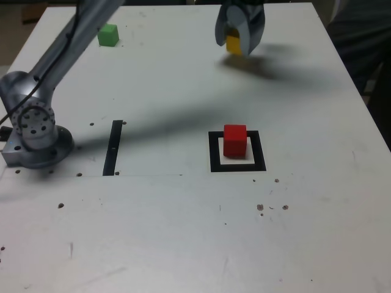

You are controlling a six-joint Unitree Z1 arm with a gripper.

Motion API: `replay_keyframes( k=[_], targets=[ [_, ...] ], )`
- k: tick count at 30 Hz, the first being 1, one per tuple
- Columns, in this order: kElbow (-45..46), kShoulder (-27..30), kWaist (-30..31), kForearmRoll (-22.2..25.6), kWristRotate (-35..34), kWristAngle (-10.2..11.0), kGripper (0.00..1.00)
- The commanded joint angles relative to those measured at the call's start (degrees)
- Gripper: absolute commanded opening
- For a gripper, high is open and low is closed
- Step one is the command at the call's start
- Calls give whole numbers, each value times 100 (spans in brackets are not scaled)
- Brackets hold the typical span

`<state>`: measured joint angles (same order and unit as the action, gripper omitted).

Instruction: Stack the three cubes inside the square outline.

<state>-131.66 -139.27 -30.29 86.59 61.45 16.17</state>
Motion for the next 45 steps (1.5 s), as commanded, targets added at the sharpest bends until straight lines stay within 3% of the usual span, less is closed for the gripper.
replay_keyframes(
  k=[1,11,21,34,45],
  targets=[
    [275,258,92,-101,-137,3,31],
    [1622,1372,715,-296,-1325,-25,31],
    [2658,2094,1428,-244,-2714,-277,31],
    [3252,2456,2381,-210,-4270,-1008,31],
    [3304,2475,2966,-213,-4939,-1277,31]
  ],
)
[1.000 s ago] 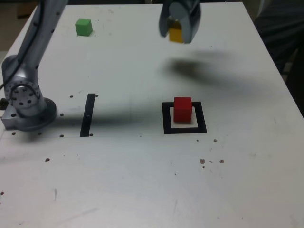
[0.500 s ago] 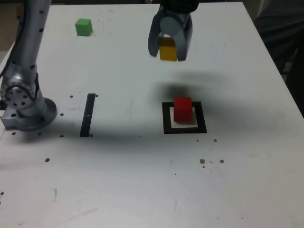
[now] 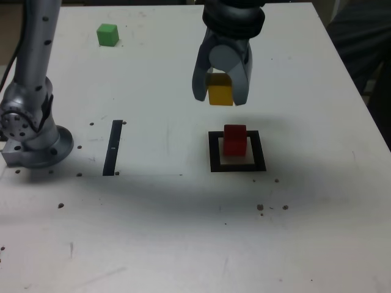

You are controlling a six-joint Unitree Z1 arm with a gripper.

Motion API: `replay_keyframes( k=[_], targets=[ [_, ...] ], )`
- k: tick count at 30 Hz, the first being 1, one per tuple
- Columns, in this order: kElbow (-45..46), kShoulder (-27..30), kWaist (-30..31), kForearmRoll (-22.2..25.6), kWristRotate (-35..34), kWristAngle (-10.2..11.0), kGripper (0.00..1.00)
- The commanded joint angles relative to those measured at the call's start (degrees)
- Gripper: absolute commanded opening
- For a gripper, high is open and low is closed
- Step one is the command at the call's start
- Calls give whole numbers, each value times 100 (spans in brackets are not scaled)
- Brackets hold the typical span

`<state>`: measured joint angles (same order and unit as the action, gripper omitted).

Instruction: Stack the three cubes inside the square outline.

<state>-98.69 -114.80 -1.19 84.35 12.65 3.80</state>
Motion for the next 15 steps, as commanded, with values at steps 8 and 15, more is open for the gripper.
replay_keyframes(
  k=[8,15],
  targets=[
    [0,-131,315,-101,-290,-256,31],
    [82,-294,348,-288,-308,-403,31]
  ],
)
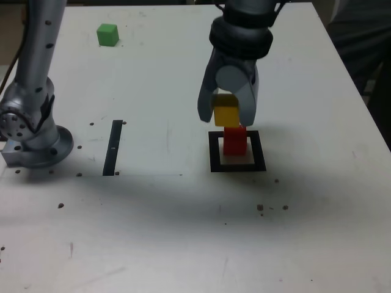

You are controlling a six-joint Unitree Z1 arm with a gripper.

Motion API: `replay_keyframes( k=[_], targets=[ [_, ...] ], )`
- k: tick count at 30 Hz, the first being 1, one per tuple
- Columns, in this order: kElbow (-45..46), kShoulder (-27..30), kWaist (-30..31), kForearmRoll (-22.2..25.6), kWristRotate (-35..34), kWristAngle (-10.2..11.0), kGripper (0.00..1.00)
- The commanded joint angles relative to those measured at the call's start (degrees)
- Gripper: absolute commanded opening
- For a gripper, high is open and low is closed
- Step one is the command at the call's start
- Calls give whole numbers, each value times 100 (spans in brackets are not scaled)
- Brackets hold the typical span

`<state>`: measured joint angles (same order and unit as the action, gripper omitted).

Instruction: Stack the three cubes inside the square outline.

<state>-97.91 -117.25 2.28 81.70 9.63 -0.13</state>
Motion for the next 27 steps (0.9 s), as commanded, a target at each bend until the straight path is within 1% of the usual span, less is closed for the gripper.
replay_keyframes(
  k=[1,15,17,18,19,22,23,24,25,27],
  targets=[
    [3,-71,0,-35,-5,-13,31],
    [-53,-310,-21,-202,54,-13,31],
    [-34,-316,-41,-215,58,-13,35],
    [-18,-316,-54,-225,61,-13,39],
    [1,-316,-67,-241,70,-15,47],
    [66,-312,-105,-306,105,-23,76],
    [86,-310,-115,-330,117,-25,85],
    [104,-306,-125,-352,129,-28,92],
    [120,-302,-134,-368,139,-30,97],
    [147,-292,-145,-390,149,-31,100]
  ],
)
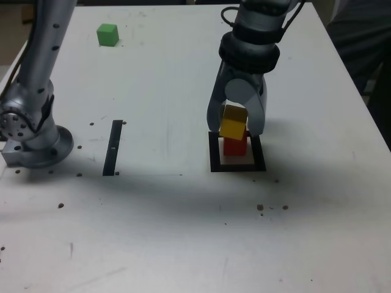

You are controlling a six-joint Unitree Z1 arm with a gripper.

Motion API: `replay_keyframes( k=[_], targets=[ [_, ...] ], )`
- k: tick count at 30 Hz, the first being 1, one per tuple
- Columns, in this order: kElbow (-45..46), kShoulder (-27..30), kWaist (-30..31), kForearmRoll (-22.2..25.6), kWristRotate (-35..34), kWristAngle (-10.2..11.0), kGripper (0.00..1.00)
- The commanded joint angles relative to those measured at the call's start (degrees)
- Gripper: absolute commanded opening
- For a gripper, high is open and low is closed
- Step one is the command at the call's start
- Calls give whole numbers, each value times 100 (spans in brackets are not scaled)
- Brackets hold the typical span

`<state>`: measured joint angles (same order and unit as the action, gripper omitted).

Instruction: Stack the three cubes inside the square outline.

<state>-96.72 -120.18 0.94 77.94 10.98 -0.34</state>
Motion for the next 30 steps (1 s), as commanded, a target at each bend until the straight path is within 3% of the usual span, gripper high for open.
replay_keyframes(
  k=[1,9,18,30],
  targets=[
    [37,6,-14,-21,17,-10,100],
    [147,145,-15,-123,30,-5,100],
    [605,741,-94,-414,31,97,100],
    [1374,1592,-603,-453,41,528,100]
  ],
)
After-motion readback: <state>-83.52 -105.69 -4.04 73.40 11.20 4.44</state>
